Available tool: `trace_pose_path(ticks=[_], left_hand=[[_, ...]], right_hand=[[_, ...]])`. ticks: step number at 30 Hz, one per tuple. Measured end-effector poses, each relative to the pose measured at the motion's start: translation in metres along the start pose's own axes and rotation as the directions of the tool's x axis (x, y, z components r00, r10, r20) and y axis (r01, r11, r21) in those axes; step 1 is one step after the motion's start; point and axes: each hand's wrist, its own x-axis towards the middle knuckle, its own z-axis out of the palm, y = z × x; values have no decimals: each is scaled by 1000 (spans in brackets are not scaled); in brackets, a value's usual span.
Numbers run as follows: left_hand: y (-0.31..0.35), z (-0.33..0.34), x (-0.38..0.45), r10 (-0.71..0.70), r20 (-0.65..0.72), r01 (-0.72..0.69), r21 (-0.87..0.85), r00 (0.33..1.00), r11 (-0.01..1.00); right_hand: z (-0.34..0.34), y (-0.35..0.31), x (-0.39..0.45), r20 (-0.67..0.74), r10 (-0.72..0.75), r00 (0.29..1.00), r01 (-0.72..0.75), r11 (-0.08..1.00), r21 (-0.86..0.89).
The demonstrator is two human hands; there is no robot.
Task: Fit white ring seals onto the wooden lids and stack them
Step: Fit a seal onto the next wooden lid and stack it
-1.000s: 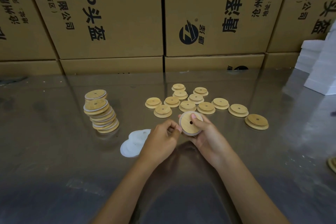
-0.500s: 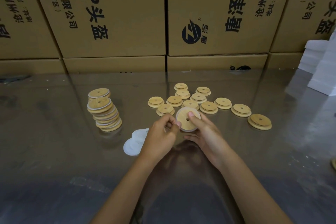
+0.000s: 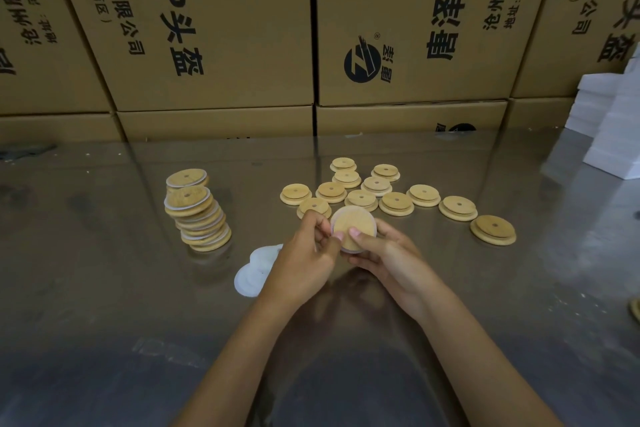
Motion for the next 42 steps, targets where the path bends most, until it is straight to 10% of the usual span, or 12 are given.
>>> trace_pose_path(ticks=[8, 32, 36, 42], left_hand=[[-1, -2, -2, 70, 32, -73, 138, 997, 988], [4, -9, 7, -70, -110, 39, -261, 991, 965], [1, -5, 2, 66, 4, -65, -107, 998, 992], [1, -12, 6, 110, -256, -93, 79, 960, 993]], right_hand=[[-1, -1, 0, -26, 14, 1000, -12, 999, 41], [6, -8, -6, -15, 37, 999, -39, 971, -237], [5, -9, -6, 9, 24, 1000, -23, 986, -166], [10, -8, -6, -19, 8, 1000, -11, 984, -175]])
